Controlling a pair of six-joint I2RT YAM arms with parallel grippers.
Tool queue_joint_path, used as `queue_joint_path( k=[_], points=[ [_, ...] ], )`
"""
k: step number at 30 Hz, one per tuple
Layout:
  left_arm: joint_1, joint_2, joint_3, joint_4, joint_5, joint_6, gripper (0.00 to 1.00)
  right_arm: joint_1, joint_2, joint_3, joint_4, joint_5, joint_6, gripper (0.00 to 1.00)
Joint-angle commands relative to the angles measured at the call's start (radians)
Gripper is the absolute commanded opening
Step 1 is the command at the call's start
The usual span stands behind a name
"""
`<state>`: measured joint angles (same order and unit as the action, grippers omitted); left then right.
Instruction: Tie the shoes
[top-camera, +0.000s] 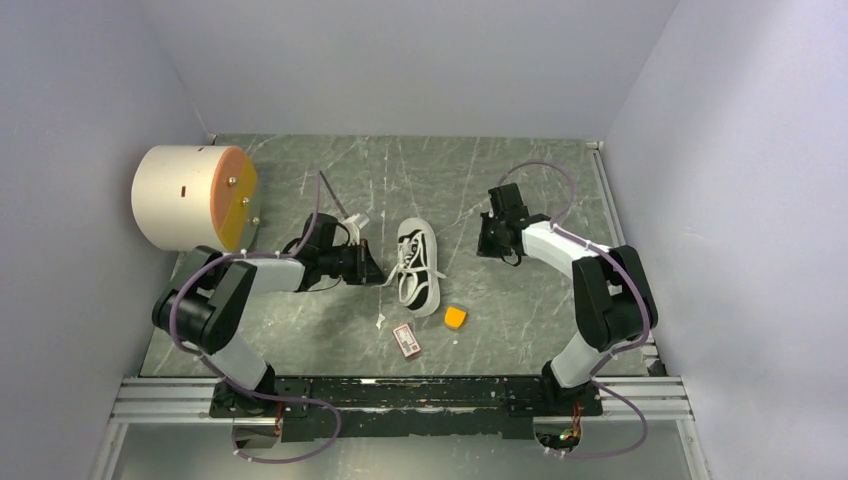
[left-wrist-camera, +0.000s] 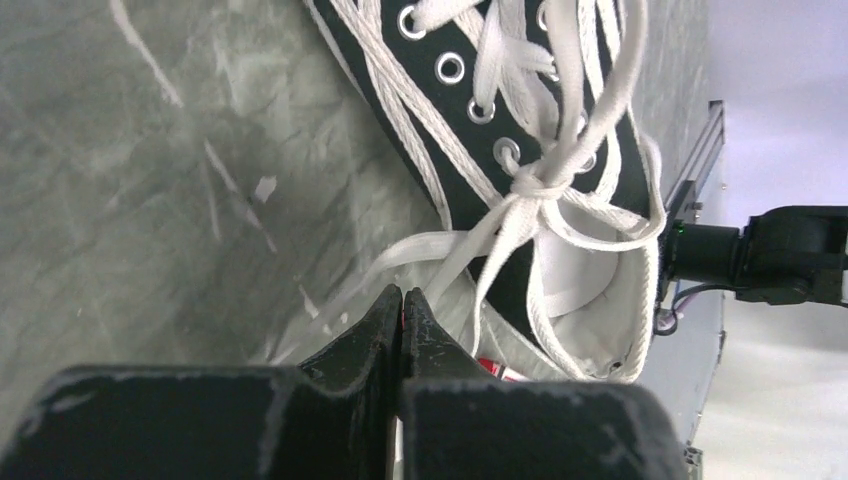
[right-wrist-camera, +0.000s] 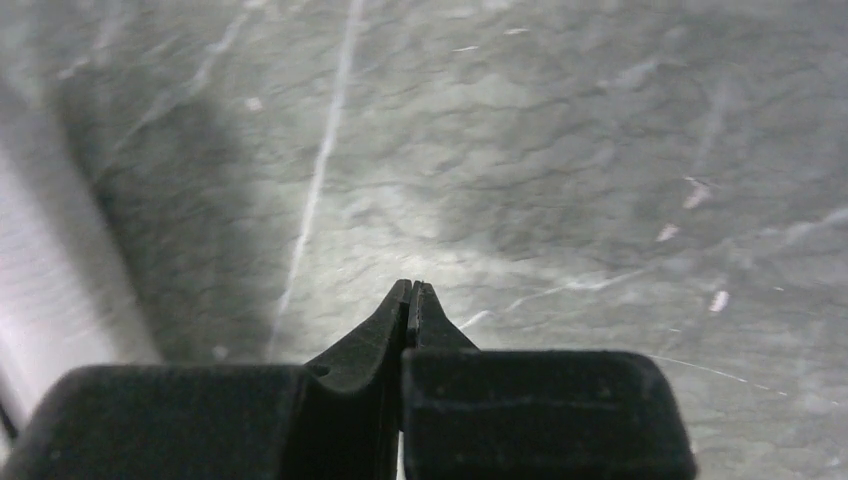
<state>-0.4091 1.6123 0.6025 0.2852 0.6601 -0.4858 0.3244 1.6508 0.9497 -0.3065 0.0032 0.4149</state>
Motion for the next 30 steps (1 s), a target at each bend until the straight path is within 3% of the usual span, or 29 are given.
queue_joint_path(
  k=[1,7,13,21,28,30],
  points=[
    [0.004,0.061,0.075,0.061,0.096,-0.021,0.05,-0.002,-0.068,0.055,0.011,-0.203,-0.047,0.0],
    [0.001,0.088,0.084,0.085,0.122,-0.038,0.05,0.005,-0.114,0.081,-0.035,-0.355,-0.076,0.5],
    [-0.01,0.114,0.079,0.138,0.15,-0.072,0.05,0.03,-0.079,0.107,0.048,-0.564,-0.004,0.71],
    [-0.032,0.12,0.087,0.146,0.148,-0.079,0.05,0.125,0.043,0.115,0.203,-0.587,0.141,0.69],
    [-0.042,0.122,0.081,0.16,0.15,-0.089,0.05,0.134,0.107,0.113,0.247,-0.538,0.202,0.56],
    [-0.043,0.118,0.086,0.146,0.146,-0.082,0.05,0.135,0.118,0.118,0.23,-0.492,0.212,0.48]
  ],
)
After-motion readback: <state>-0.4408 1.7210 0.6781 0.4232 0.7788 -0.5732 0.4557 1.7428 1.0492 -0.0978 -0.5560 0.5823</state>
